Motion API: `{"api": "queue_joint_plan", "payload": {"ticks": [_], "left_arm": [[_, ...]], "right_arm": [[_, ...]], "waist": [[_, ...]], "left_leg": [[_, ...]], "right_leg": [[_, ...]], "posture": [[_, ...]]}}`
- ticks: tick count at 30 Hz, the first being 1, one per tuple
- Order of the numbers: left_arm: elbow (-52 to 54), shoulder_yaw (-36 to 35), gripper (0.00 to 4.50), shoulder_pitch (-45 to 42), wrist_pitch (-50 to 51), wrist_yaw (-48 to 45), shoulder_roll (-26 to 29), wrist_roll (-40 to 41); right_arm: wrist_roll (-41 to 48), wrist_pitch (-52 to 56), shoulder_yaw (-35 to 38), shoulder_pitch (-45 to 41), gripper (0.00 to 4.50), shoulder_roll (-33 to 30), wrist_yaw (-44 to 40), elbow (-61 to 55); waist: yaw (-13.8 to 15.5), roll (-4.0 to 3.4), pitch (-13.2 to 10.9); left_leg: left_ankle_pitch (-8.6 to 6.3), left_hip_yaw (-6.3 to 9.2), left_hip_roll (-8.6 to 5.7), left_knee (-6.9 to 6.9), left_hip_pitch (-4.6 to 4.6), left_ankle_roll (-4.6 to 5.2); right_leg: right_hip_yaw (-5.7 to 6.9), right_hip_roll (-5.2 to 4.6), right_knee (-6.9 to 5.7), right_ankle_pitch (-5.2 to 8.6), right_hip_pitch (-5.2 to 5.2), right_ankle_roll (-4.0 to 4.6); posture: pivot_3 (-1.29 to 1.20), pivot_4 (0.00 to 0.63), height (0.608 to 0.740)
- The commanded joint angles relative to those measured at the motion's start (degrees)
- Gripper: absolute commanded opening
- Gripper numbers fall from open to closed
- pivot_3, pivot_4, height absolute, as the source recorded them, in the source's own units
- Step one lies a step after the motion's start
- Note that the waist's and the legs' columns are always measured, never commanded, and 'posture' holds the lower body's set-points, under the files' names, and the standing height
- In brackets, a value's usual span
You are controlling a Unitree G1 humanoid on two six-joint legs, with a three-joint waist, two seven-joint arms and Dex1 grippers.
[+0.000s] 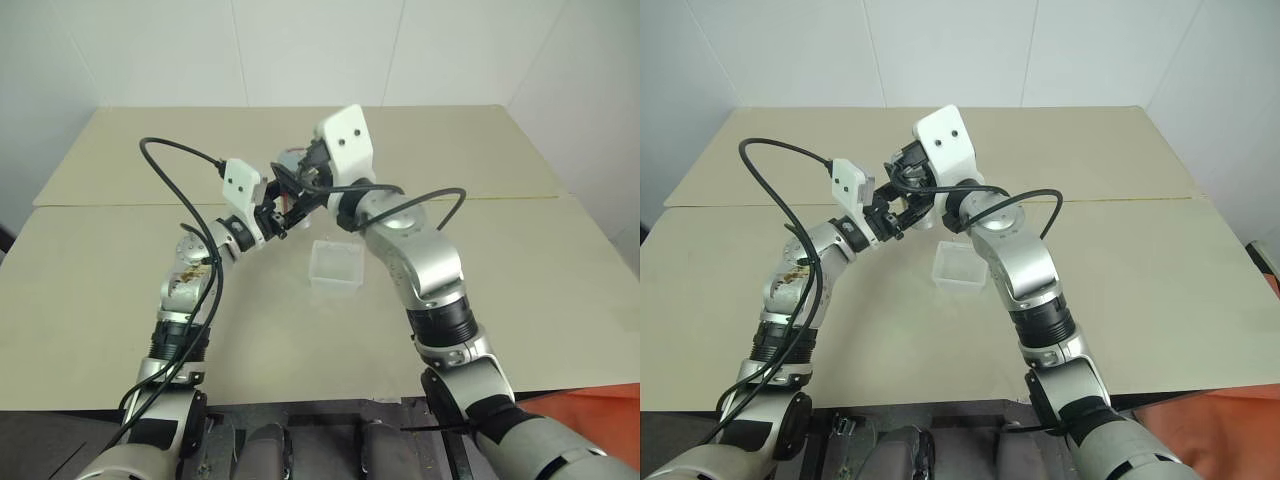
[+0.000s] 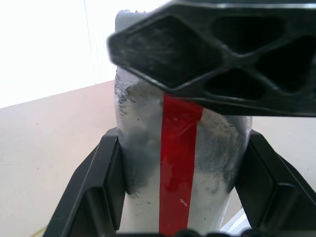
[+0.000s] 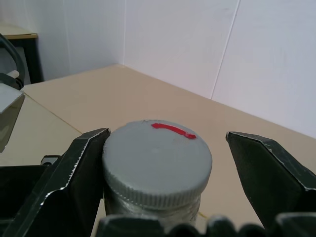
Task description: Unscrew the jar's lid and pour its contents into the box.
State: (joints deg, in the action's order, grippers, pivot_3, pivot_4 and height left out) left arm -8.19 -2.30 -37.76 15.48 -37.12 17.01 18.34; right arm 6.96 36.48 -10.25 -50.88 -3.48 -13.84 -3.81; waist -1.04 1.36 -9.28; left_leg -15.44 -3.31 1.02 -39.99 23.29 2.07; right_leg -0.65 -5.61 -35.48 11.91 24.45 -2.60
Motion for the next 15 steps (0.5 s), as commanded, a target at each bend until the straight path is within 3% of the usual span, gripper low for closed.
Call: {"api": "queue_joint_plan", "payload": {"ticks": [1,15], "left_arm": [[1.60,-1.97,2.66,-1.15,0.48,0.59,0.96,1.21],[1.72,-2.63,2.66,-0.63,1.29,0.21,1.84,2.35]], "right_arm": [[-0.44,0.36,2.21,0.26,4.27,-1.27,0.57,-3.80],[0.54,2.37,3.29,2.64,4.27,-3.10,0.51,-7.86]], "waist": [[0.00,0.00,0.00],[0.02,0.00,0.00]], "left_leg": [[0.00,0.00,0.00,0.00,0.00,0.00],[-0.01,0.01,0.00,0.01,0.00,0.02]], "right_leg": [[0.00,0.00,0.00,0.00,0.00,0.00],[0.00,0.00,0.00,0.00,0.00,0.00]], "posture": [[0.00,0.150,0.740],[0.00,0.150,0.740]]}}
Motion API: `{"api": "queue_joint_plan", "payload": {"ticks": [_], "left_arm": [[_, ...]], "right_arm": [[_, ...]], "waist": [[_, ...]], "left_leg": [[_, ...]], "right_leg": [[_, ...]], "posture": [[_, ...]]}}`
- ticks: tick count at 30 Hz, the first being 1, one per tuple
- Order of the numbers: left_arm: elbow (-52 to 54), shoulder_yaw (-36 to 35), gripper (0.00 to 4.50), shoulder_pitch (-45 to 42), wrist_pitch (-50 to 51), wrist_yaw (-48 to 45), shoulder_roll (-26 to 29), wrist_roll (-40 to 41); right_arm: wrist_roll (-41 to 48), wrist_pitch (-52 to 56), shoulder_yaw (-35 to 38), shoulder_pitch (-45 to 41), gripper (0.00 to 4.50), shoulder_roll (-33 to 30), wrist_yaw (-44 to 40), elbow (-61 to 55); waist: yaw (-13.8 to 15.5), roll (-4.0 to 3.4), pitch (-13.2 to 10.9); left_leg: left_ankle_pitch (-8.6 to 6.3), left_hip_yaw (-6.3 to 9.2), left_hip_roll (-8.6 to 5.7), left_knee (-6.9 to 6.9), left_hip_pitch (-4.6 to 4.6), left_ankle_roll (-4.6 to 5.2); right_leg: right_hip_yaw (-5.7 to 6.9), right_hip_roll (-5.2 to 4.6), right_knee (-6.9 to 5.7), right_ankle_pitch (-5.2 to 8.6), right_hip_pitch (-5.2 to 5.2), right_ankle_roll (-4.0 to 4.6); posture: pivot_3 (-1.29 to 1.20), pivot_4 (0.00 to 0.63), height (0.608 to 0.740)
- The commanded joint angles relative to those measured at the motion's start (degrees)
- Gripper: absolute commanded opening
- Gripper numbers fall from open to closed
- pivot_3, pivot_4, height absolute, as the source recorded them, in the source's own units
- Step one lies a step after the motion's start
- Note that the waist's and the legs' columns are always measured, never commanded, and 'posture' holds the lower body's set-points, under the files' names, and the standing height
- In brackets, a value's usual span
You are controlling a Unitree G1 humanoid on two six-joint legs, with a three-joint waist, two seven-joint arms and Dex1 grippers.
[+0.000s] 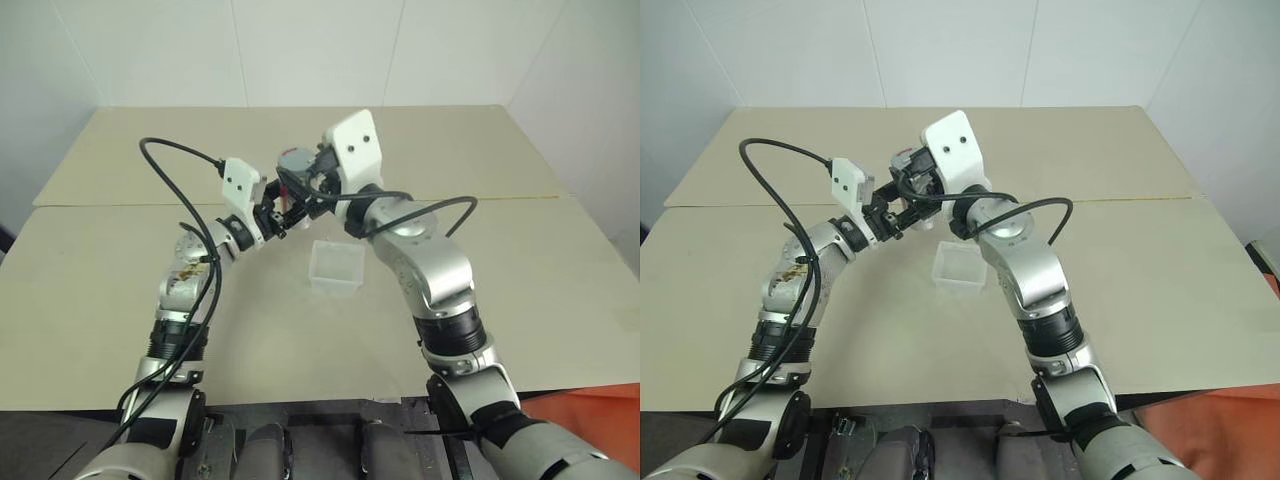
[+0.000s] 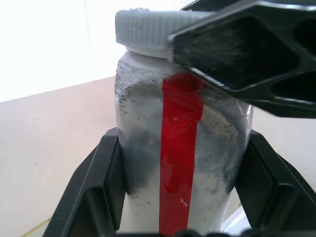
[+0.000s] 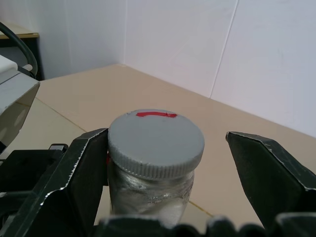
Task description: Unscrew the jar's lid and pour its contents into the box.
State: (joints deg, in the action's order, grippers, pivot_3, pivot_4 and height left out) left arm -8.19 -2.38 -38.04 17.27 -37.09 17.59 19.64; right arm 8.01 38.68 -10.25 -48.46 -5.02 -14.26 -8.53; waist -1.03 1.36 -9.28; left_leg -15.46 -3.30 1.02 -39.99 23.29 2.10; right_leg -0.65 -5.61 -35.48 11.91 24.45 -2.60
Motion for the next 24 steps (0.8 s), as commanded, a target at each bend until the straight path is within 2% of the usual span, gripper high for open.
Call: {"api": "queue_joint_plan", "payload": {"ticks": [1,12,24], "left_arm": [[1.86,-2.56,2.66,-0.28,-0.42,0.20,1.33,1.16],[2.86,-2.58,2.66,0.69,0.16,0.19,2.23,1.93],[2.31,-2.43,2.66,0.02,0.11,-1.04,2.44,1.99]], "right_arm": [[-0.42,0.36,3.30,0.42,4.27,-1.67,0.91,-3.48],[1.06,1.47,4.56,3.26,4.27,-4.02,0.59,-7.17],[5.35,0.81,4.38,4.70,4.27,-5.45,-5.55,-12.05]], "waist": [[0.02,0.00,0.00],[0.14,0.00,0.00],[0.05,0.00,0.00]], "left_leg": [[0.00,0.00,0.00,0.00,0.00,0.00],[-0.01,0.00,0.00,0.00,0.00,0.01],[-0.02,0.01,0.01,0.02,-0.01,0.03]], "right_leg": [[0.00,0.00,0.00,0.00,0.00,0.00],[0.00,0.00,0.01,0.00,0.00,0.00],[0.00,0.02,0.02,0.00,0.00,0.00]], "posture": [[0.00,0.150,0.740],[0.00,0.150,0.740],[0.00,0.150,0.740]]}}
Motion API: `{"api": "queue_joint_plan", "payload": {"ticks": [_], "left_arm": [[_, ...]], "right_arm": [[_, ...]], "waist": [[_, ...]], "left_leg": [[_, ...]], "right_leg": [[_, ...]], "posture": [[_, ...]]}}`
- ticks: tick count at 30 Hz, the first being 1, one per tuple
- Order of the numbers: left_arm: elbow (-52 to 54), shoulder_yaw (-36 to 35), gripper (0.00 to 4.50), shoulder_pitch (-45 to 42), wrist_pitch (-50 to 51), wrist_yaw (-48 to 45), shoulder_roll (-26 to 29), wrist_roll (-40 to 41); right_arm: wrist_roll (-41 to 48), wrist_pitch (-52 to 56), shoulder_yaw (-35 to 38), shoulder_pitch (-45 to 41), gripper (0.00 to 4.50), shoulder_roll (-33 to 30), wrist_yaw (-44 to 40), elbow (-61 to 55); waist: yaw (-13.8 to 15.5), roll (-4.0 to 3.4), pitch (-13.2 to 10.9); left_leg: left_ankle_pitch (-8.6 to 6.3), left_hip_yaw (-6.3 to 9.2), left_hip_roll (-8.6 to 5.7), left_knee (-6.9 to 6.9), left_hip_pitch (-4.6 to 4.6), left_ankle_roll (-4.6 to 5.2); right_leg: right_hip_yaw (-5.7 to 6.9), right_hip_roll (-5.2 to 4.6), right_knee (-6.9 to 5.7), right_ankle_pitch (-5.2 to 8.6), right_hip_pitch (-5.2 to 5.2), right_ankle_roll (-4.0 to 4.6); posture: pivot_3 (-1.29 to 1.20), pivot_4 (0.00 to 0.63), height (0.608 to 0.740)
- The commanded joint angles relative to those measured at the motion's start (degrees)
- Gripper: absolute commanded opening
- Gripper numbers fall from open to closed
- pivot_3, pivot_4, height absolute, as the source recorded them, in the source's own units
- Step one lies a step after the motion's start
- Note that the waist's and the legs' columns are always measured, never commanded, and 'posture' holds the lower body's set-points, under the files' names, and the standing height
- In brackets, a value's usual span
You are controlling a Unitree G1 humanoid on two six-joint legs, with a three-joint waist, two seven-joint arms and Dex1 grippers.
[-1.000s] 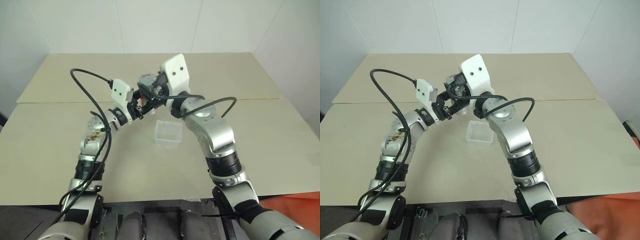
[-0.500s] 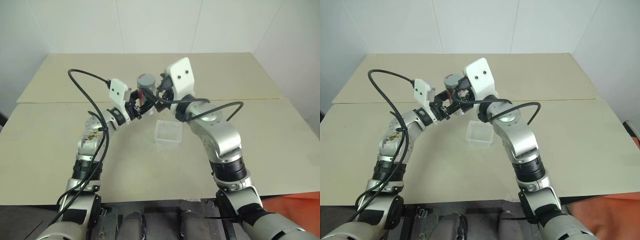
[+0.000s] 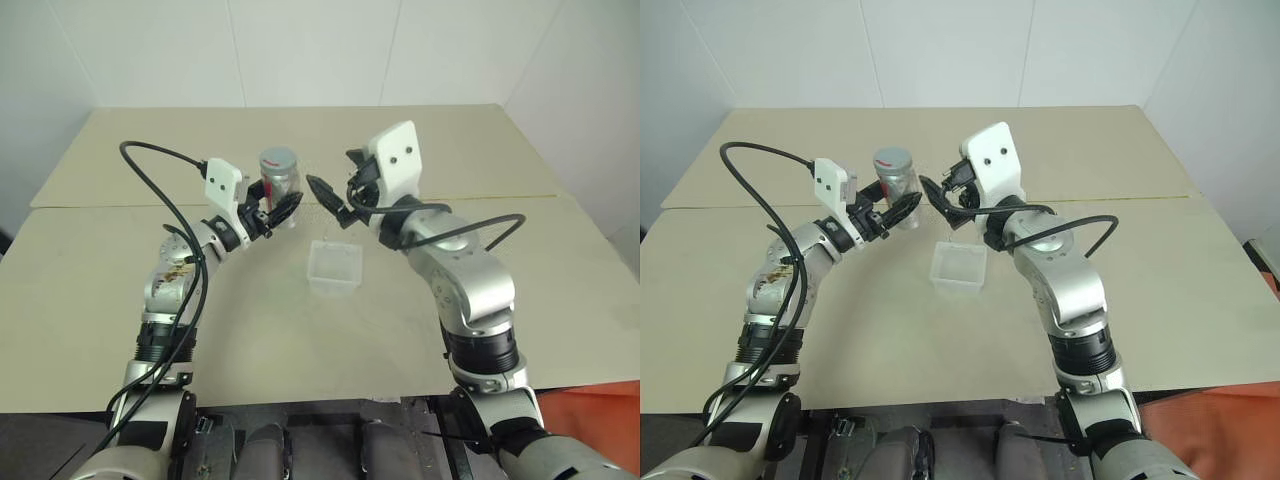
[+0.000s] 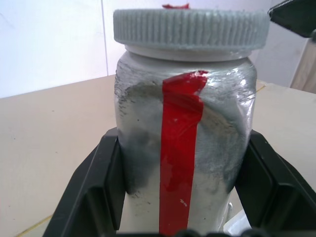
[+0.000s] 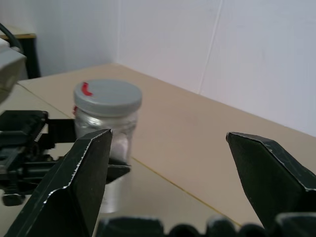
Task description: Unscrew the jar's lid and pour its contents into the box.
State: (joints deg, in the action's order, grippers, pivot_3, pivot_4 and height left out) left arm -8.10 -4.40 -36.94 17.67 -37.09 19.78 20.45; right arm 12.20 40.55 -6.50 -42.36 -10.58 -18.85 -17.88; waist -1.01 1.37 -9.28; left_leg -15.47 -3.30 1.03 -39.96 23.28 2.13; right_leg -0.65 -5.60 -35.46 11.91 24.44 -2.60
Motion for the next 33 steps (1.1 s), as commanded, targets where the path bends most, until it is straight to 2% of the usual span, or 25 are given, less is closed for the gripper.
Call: {"api": "queue_joint_plan", "payload": {"ticks": [1,8,20,33], "left_arm": [[2.15,-0.27,2.66,-1.13,-0.28,-1.75,0.45,1.32],[1.81,0.43,2.66,-1.72,-0.14,-6.59,1.55,1.90],[3.51,1.27,2.66,-1.45,-0.05,-7.09,1.24,2.02],[5.26,1.31,2.66,-0.24,-0.12,-8.06,1.56,2.22]], "right_arm": [[1.54,-1.30,0.50,-1.71,4.27,0.13,-1.46,-2.75],[0.71,-2.77,-1.71,-4.38,4.27,1.68,-2.85,-0.77],[1.30,-1.90,-1.48,-9.00,4.27,4.77,-2.56,5.63],[1.29,-1.91,-0.69,-10.24,4.27,5.82,-2.36,10.04]], "waist": [[0.04,0.00,0.00],[-0.01,0.00,0.00],[0.00,0.00,0.00],[-0.01,0.00,0.00]], "left_leg": [[0.00,0.00,0.00,0.00,0.00,0.00],[0.00,-0.01,0.00,0.00,0.00,0.00],[0.01,-0.01,0.00,0.00,0.01,-0.02],[0.01,-0.01,0.01,0.00,0.00,-0.02]], "right_leg": [[0.00,0.00,0.00,0.00,0.00,0.00],[0.00,0.01,0.01,0.00,0.00,0.00],[0.00,0.01,0.01,0.00,0.00,0.00],[0.00,0.01,0.00,0.00,0.00,0.00]], "posture": [[0.00,0.150,0.740],[0.00,0.150,0.740],[0.00,0.150,0.740],[0.00,0.150,0.740]]}}
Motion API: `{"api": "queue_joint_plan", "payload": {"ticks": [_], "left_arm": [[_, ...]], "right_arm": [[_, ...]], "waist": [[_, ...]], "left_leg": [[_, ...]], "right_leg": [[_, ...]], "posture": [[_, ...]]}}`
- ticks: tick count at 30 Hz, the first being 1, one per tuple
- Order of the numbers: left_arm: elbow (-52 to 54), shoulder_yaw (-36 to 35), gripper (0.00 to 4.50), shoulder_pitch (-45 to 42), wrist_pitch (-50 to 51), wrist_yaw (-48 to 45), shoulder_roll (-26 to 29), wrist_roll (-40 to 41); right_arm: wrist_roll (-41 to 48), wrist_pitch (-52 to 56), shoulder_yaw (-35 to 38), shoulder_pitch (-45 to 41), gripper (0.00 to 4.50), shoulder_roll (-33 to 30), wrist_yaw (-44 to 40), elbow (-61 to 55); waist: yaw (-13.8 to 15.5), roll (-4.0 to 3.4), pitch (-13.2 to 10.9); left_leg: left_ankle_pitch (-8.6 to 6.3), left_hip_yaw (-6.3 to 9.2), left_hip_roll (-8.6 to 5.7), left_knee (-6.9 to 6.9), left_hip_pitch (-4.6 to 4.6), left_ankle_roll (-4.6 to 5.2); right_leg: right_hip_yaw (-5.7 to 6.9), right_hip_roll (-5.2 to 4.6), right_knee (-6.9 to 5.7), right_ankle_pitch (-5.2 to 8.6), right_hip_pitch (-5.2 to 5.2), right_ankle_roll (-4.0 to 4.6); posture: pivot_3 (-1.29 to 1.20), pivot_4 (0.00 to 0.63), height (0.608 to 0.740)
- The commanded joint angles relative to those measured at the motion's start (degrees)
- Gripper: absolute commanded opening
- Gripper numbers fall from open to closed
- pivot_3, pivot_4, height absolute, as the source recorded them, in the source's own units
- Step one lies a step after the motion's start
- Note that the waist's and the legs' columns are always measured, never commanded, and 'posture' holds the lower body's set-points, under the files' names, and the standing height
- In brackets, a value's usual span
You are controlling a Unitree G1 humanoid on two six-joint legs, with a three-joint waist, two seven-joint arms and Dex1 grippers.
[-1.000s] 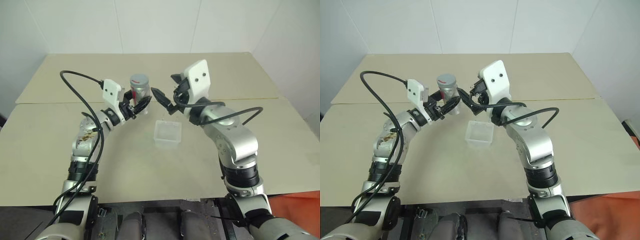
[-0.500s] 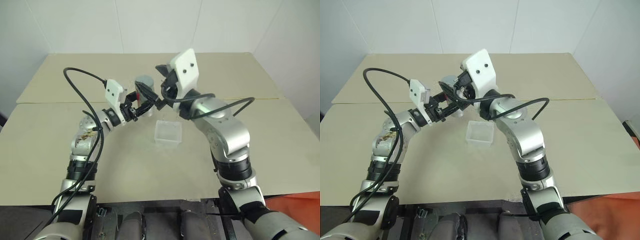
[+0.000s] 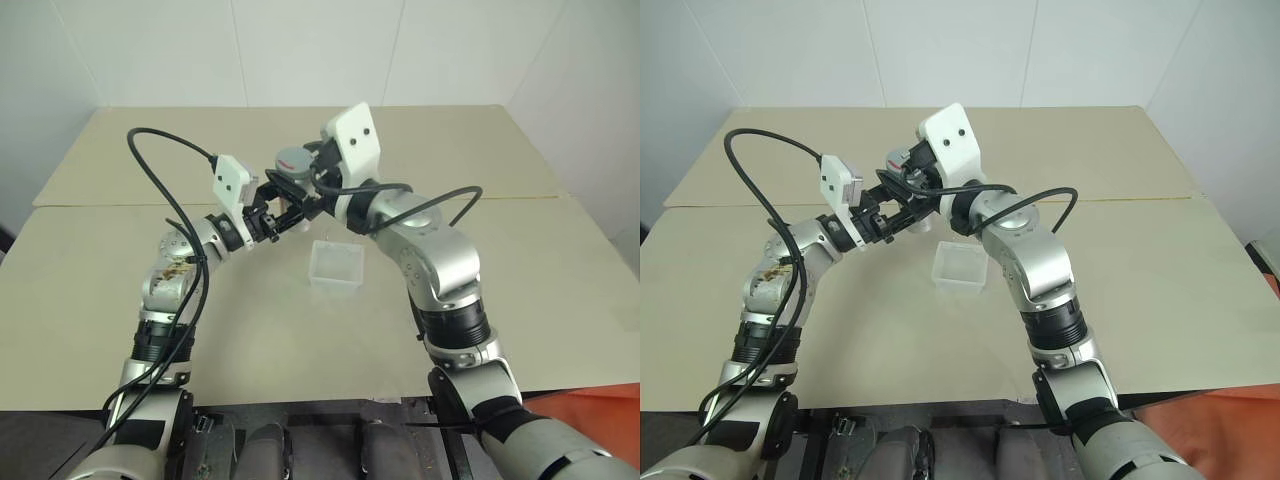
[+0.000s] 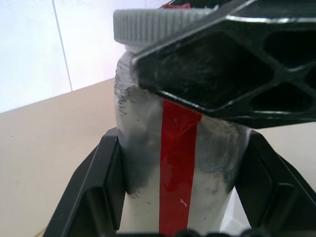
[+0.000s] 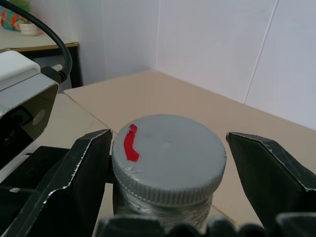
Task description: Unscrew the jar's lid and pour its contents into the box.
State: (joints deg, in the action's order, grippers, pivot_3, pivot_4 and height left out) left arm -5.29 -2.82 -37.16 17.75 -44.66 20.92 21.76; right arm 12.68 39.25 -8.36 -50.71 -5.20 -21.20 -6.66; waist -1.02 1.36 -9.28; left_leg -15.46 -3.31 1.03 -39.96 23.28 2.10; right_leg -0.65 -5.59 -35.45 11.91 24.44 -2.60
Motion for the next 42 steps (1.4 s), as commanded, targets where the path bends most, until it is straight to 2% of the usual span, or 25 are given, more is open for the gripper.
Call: {"api": "queue_joint_plan", "payload": {"ticks": [1,29,34,42], "left_arm": [[2.24,-0.22,2.66,-0.02,-0.32,-0.58,0.42,0.84],[2.59,-0.14,2.66,1.21,-0.11,-1.25,0.72,0.90],[2.67,-0.13,2.66,1.23,-0.12,-1.21,0.69,0.97],[2.77,-0.18,2.66,1.11,-0.04,-1.14,0.64,1.10]], "right_arm": [[0.80,-0.64,1.23,-1.98,4.27,0.47,0.03,-1.16],[1.01,-0.22,0.98,-1.92,4.27,0.52,-0.47,-1.37],[1.09,-0.32,0.87,-1.88,2.77,0.38,-0.88,-1.33],[0.92,-0.50,0.91,-2.05,2.74,0.30,-1.19,-1.10]], "waist": [[-0.01,0.00,0.00],[-0.01,0.00,0.00],[-0.01,0.00,0.00],[-0.01,0.00,0.00]], "left_leg": [[0.00,0.00,0.00,0.00,0.00,0.00],[0.00,0.00,0.00,0.00,0.00,0.00],[0.00,0.00,0.00,0.00,0.00,0.01],[0.00,0.00,0.00,0.00,0.00,0.00]], "right_leg": [[0.00,0.00,0.00,0.00,0.00,0.00],[0.00,0.00,0.00,0.00,0.00,0.00],[0.00,0.00,0.00,0.00,0.00,0.00],[0.00,0.00,0.00,0.00,0.00,0.00]], "posture": [[0.00,0.150,0.740],[0.00,0.150,0.740],[0.00,0.150,0.740],[0.00,0.150,0.740]]}}
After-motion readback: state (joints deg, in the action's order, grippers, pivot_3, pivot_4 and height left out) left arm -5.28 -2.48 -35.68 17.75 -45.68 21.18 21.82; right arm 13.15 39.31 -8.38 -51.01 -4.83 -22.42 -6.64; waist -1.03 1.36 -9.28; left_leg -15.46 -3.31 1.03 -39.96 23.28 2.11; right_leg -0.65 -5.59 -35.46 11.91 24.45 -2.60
